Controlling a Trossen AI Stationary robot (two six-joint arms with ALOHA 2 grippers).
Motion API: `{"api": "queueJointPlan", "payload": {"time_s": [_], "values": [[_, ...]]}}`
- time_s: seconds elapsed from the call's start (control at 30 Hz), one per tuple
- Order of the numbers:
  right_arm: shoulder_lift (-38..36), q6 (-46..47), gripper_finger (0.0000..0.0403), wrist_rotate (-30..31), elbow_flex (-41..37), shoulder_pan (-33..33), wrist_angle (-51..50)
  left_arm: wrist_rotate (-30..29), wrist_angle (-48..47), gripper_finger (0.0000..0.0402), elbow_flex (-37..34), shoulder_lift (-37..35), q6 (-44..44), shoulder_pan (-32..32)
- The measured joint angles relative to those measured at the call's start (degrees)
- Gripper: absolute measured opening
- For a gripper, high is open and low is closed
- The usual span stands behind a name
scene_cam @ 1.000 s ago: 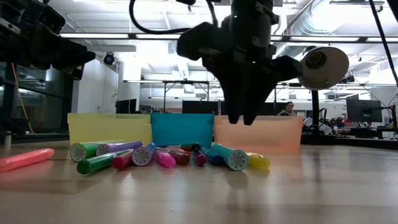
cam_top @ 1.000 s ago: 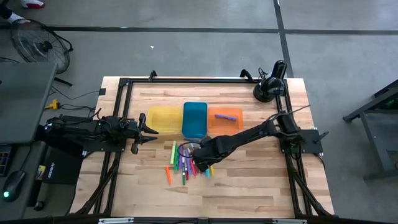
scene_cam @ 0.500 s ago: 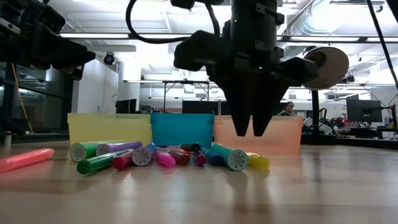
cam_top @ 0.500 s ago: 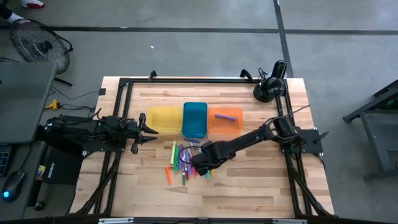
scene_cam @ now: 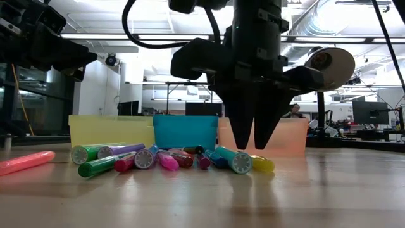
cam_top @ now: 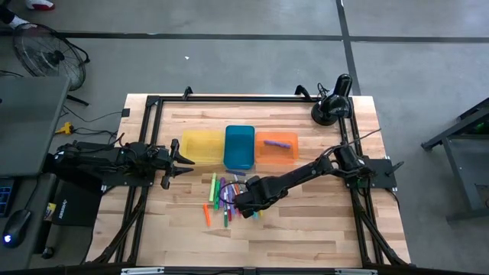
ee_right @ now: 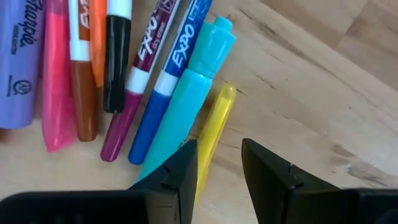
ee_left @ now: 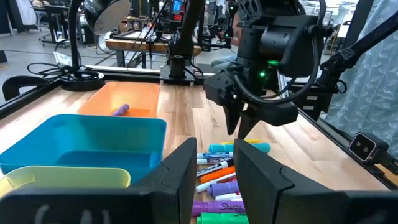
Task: Pick & Place Markers
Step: Put the yellow pen into the blue bin
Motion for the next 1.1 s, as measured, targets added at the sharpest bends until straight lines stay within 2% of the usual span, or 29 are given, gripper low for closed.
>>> {"api": "queueJointPlan", "payload": {"time_s": [0.63,0.97,1.1], "values": [[2.2,1.3,0.0114,-3.0,-0.6,0.3,1.1,0.0,0.0,0.0104,0.0,0.0,0.0,0.0],[1.8,-4.9,0.0112,-4.5,-3.7,0.4,3.9,0.0,0.0,0.0104,0.0,0.0,0.0,0.0],[1.8,-9.1,0.0095,-4.5,-3.7,0.4,3.8,0.0,0.0,0.0104,0.0,0.0,0.0,0.0]]}}
